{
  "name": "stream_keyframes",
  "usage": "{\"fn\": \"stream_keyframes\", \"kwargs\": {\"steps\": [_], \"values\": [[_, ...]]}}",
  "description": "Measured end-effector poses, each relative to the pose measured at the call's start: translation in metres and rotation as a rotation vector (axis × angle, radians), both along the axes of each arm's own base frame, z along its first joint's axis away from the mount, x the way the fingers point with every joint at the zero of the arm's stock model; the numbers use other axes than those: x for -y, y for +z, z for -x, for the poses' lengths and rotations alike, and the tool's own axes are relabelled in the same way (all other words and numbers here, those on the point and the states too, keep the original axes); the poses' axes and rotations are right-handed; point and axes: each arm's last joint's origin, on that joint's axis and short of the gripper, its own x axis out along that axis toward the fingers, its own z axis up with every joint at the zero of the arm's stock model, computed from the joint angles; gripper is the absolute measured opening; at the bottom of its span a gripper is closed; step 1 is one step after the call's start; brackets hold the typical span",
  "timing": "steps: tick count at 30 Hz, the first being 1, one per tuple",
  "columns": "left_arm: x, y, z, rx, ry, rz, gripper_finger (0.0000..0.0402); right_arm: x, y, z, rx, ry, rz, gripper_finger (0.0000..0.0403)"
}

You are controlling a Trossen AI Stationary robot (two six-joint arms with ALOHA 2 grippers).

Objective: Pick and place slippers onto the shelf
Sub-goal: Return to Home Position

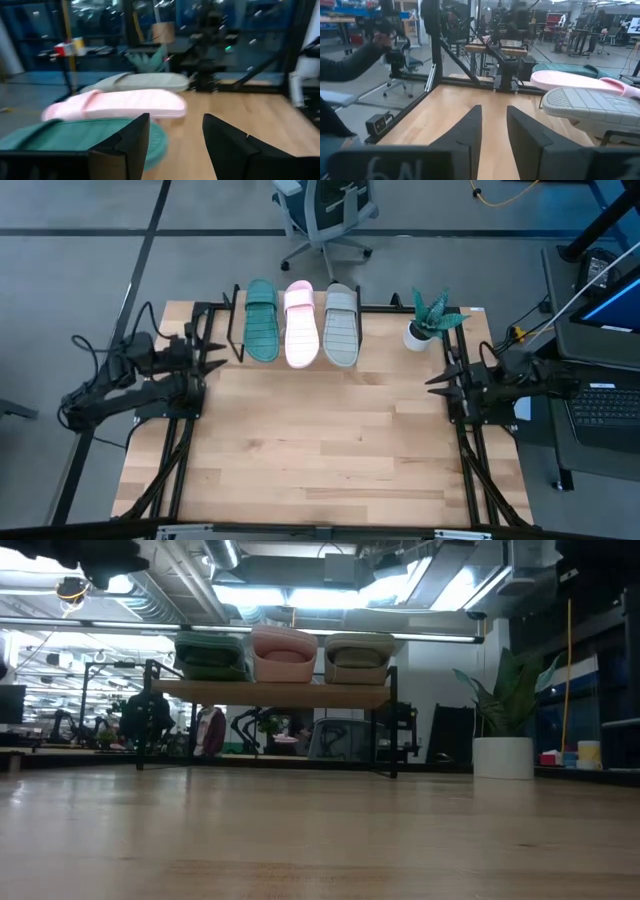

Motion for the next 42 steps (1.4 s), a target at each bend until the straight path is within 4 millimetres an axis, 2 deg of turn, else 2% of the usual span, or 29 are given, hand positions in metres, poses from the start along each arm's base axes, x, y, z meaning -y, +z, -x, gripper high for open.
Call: {"fn": "stream_keyframes", "kwargs": {"steps": [4,8,13,16,26,42], "values": [[-0.002,-0.028,-0.004,0.017,0.004,0.049,0.0176,-0.002,-0.019,-0.013,0.005,0.0,-0.031,0.0092],[-0.008,-0.053,-0.021,0.06,-0.009,0.054,0.0176,-0.004,-0.045,-0.027,0.012,0.003,-0.084,0.0092],[-0.009,-0.075,-0.034,0.081,-0.057,0.053,0.0176,-0.006,-0.068,-0.037,0.051,0.035,-0.102,0.0092],[-0.007,-0.076,-0.036,0.106,-0.078,0.066,0.0176,-0.007,-0.077,-0.039,0.043,0.036,-0.101,0.0092],[0.004,-0.109,-0.05,0.113,-0.002,0.065,0.0176,-0.007,-0.088,-0.041,0.034,0.024,-0.089,0.0092],[0.017,-0.116,-0.054,0.023,-0.2,-0.06,0.0176,-0.009,-0.093,-0.041,0.011,0.113,-0.013,0.0092]]}}
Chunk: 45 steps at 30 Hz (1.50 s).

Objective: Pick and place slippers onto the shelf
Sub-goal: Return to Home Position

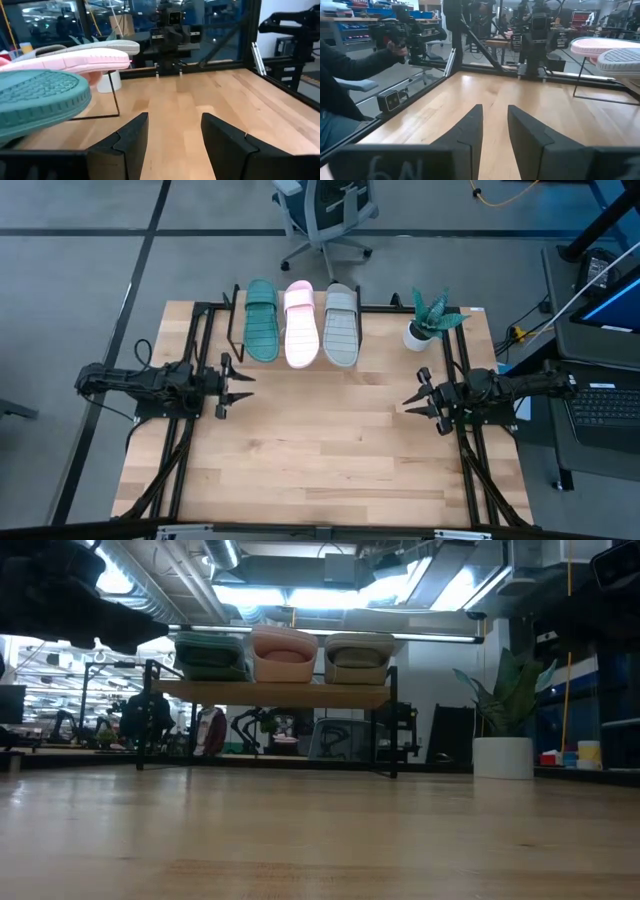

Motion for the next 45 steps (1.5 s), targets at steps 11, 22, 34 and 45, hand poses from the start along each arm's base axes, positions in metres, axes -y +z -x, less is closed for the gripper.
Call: {"fn": "stream_keyframes", "kwargs": {"steps": [11,22,34,45], "values": [[0.0,-0.0002,-0.0002,-0.003,0.0,-0.014,0.0176,0.0,-0.0002,0.0,-0.003,-0.001,-0.005,0.0092],[-0.0001,0.0,-0.0002,-0.002,0.003,-0.022,0.0176,0.0001,-0.0003,0.0,-0.025,-0.002,-0.08,0.0092],[-0.0001,0.0,-0.0002,-0.002,0.004,-0.022,0.0176,0.0001,-0.0003,0.0,-0.025,-0.002,-0.078,0.0092],[-0.0001,0.0,-0.0002,-0.002,0.004,-0.022,0.0176,0.0058,0.0029,0.0029,0.012,-0.057,-0.115,0.0092]]}}
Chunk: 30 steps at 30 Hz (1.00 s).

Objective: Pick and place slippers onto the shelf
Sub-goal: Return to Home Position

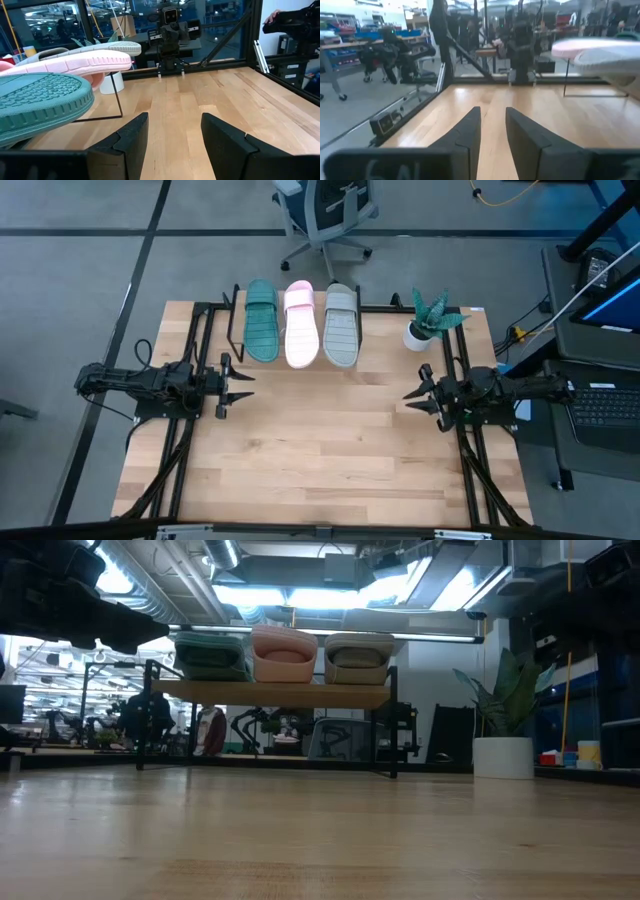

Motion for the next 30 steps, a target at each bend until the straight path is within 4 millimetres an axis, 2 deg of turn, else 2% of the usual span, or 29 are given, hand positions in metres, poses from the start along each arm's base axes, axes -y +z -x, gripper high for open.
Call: {"fn": "stream_keyframes", "kwargs": {"steps": [6,16,30], "values": [[0.0,0.0,0.0,0.0,0.0,0.0,0.0176,0.005,0.0,-0.001,0.013,-0.053,0.078,0.0092],[0.0,0.0,0.0,0.0,0.0,0.0,0.0176,0.013,0.0,-0.001,0.002,-0.142,0.027,0.0092],[0.0,0.0,0.0,0.0,0.0,0.0,0.0176,0.014,0.0,-0.001,0.001,-0.145,0.03,0.0092]]}}
